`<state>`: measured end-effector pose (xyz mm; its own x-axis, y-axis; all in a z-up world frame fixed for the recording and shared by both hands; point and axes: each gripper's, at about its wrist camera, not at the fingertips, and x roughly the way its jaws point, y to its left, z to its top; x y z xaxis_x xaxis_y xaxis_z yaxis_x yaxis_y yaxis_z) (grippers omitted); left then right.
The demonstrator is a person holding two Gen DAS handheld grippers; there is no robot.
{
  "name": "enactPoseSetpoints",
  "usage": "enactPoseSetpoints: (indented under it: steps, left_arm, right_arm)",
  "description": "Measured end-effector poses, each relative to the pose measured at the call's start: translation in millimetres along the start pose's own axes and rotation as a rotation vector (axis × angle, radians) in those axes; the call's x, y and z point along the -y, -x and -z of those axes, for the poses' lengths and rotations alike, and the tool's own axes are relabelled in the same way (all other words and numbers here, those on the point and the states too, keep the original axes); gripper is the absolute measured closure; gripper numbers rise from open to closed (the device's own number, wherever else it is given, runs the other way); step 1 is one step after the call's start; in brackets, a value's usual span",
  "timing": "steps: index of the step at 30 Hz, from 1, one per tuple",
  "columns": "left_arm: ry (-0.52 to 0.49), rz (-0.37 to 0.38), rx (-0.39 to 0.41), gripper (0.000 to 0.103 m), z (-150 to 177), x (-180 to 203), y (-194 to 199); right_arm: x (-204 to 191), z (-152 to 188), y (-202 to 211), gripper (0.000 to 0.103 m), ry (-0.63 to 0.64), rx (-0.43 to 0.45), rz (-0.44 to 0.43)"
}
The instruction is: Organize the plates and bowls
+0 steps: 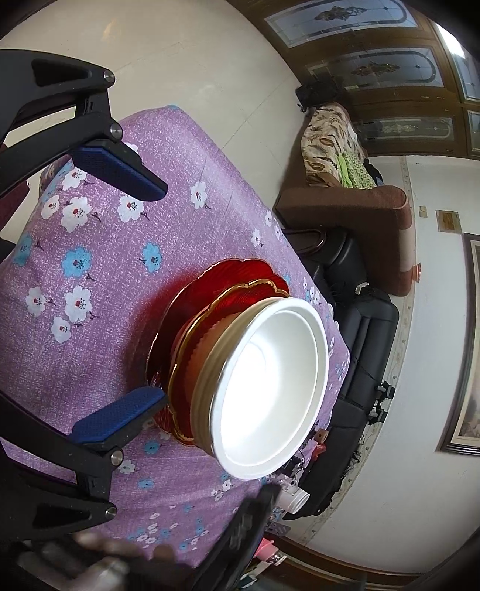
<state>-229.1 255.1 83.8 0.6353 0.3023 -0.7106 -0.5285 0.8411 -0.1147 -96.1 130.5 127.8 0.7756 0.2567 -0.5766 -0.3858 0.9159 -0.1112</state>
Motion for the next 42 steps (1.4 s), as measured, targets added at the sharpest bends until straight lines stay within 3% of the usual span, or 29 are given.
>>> enactPoseSetpoints:
  steps: [4, 8, 14, 18, 23, 32, 42]
  left_arm:
    - [-0.007, -0.003, 0.011, 0.002, -1.2, -1.9, 4.1]
    - [-0.009, -0.007, 0.039, 0.002, -3.0, 0.1, 9.9]
    - [-0.014, 0.003, 0.152, 0.002, -1.2, 15.0, 33.6]
    - [-0.011, 0.028, 0.162, 0.002, -3.4, 24.9, 38.4]
    - [-0.015, -0.01, 0.232, 0.001, 1.3, 29.4, 52.3]
    - [-0.04, -0.002, 0.163, 0.001, 5.8, 43.1, 35.0]
    - [-0.023, -0.019, 0.132, 0.001, 8.5, 31.0, 22.9]
  right_arm:
    - [-6.6, 3.0, -15.9, 0.02, 0.03, -0.058, -0.03]
    - [20.0, 16.4, 15.0, 0.019, -0.081, 0.024, -0.098]
    - [42.8, 57.7, 61.3, 0.014, -0.198, 0.122, -0.189]
    - [46.2, 75.1, 62.6, 0.014, -0.241, 0.099, -0.22]
    - [50.4, 86.5, 57.7, 0.014, -0.274, 0.07, -0.25]
    - [36.9, 101.4, 60.4, 0.014, -0.227, 0.047, -0.254]
    - [24.4, 104.3, 54.7, 0.014, -0.182, 0.034, -0.239]
